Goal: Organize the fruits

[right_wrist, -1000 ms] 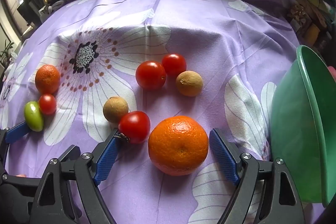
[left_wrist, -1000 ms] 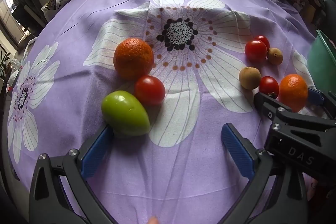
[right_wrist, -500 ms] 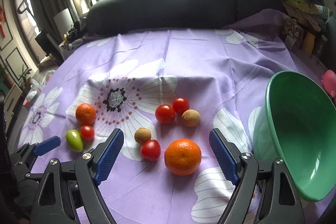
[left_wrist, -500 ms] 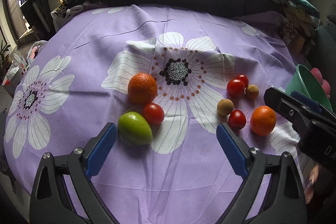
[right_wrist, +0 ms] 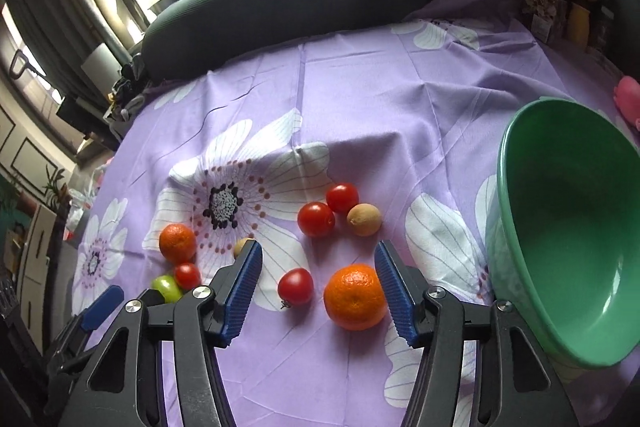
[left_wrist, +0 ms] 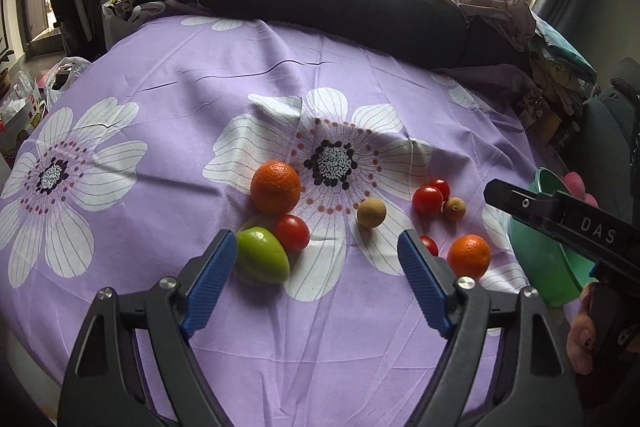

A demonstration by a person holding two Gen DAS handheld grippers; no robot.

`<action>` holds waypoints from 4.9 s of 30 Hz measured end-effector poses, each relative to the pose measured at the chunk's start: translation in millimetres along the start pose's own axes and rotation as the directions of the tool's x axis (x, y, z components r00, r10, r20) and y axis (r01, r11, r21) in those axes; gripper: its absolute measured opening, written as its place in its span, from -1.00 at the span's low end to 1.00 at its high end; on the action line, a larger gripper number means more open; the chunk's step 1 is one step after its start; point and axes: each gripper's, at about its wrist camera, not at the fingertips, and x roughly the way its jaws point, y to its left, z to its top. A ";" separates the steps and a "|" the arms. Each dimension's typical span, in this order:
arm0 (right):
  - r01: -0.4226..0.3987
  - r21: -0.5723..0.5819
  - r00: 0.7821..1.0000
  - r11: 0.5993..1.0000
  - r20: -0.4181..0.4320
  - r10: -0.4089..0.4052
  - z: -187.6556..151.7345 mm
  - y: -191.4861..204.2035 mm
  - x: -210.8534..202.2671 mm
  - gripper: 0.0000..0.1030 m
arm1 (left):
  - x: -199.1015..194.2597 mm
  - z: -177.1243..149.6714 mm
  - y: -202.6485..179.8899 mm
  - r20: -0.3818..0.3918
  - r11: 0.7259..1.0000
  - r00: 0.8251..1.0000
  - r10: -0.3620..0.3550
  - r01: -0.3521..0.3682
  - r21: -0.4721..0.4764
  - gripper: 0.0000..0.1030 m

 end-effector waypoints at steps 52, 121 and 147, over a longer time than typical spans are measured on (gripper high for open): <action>-0.037 0.114 0.986 0.993 -0.159 0.055 -18.4 -41.9 23.3 -0.19 | 48.1 -15.5 -74.4 -0.244 0.921 0.899 -0.363 0.386 0.052 -0.09; -0.242 0.279 0.930 0.929 -0.205 0.304 -2.1 -52.8 73.1 -0.11 | 95.1 10.7 -84.1 -0.256 0.944 0.940 -0.225 0.276 0.183 -0.17; -0.134 0.294 0.979 0.946 0.186 0.081 -6.3 -133.8 -79.8 -0.11 | 27.9 -0.1 -227.2 -0.180 0.751 0.864 -0.470 0.498 0.433 -0.18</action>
